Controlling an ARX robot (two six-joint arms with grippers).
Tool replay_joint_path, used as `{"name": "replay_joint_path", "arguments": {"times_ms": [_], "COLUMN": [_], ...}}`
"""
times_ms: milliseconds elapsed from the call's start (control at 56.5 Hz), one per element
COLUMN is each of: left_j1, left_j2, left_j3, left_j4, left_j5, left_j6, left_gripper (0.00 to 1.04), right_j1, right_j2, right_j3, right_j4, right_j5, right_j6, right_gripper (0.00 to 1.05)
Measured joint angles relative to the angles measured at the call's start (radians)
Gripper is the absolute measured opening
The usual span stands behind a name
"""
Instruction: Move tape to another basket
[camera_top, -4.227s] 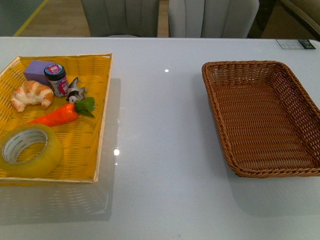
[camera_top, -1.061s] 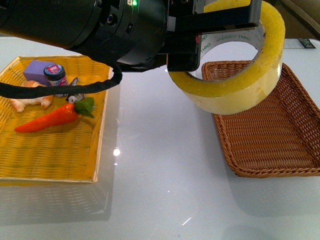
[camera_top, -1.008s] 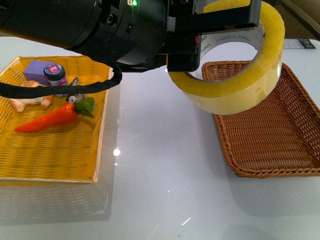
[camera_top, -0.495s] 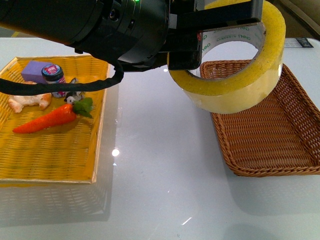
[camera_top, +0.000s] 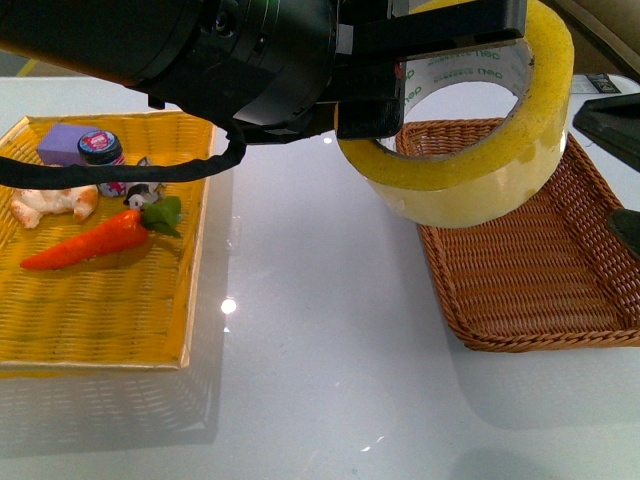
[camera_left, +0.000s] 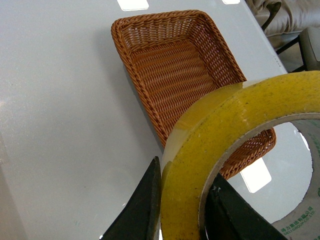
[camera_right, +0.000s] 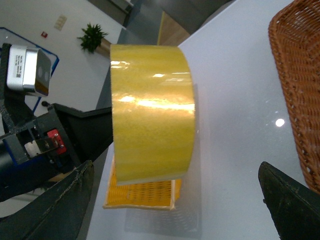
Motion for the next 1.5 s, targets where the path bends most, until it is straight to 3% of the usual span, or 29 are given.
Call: {"name": "replay_joint_path", "arguments": {"times_ms": [424, 654, 761, 1238, 1415, 1503], "left_j1": [-0.001, 0.000, 0.000, 0.002, 0.004, 0.005], "left_j2": [0.000, 0.000, 0.000, 0.000, -0.019, -0.031], "left_j3": [0.000, 0.000, 0.000, 0.000, 0.000, 0.000], "left_j4": [0.000, -0.005, -0.006, -0.006, -0.005, -0.004], "left_j5": [0.006, 0.022, 0.022, 0.027, 0.064, 0.069], "left_j6": [-0.004, -0.012, -0.020, -0.039, -0.046, -0.050], "left_gripper": [0.16, 0.16, 0.16, 0.16, 0.51, 0.63], "right_j1": [0.032, 0.014, 0.006, 0.002, -0.003, -0.004], "right_j2": [0.226, 0.279, 0.290, 0.304, 0.315, 0.315], "right_j3": [0.081, 0.102, 0.110, 0.112, 0.112, 0.112], "right_j4": [0.128, 0.179, 0.191, 0.214, 0.216, 0.216], "right_j5": [-0.019, -0.045, -0.056, -0.058, -0.031, -0.031], "right_j6": [-0.001, -0.005, 0.005, 0.011, 0.011, 0.011], "right_gripper": [0.95, 0.60, 0.49, 0.48, 0.48, 0.48]}}
